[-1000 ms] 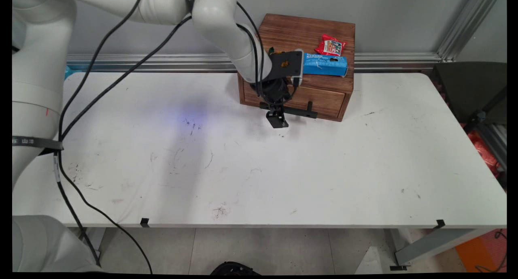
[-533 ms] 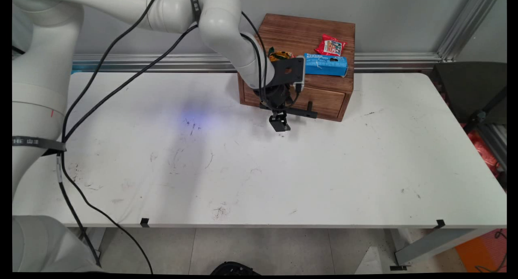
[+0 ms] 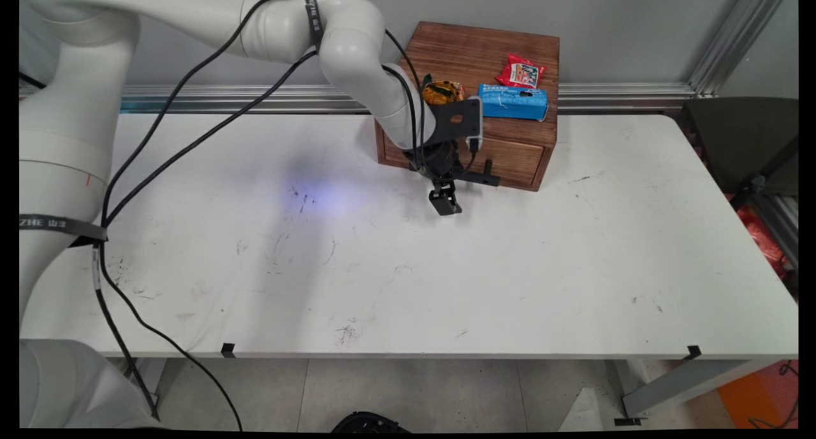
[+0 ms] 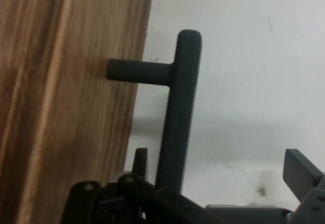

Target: Open the drawer

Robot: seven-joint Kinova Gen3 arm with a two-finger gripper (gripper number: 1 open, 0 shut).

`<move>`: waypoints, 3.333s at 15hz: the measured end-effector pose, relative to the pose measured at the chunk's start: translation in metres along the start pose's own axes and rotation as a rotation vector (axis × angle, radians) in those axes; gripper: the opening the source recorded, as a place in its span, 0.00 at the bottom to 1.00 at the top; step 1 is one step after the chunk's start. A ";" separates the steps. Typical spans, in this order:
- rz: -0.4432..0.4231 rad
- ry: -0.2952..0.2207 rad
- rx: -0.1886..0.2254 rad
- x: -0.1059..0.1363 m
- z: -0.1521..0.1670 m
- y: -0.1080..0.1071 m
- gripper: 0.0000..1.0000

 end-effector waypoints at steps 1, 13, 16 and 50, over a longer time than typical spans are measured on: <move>-0.008 0.001 -0.003 0.000 0.001 0.001 1.00; -0.095 -0.001 -0.042 0.001 0.004 0.028 1.00; -0.110 -0.004 -0.057 0.002 0.000 0.037 1.00; -0.157 -0.039 -0.110 0.019 -0.046 0.133 1.00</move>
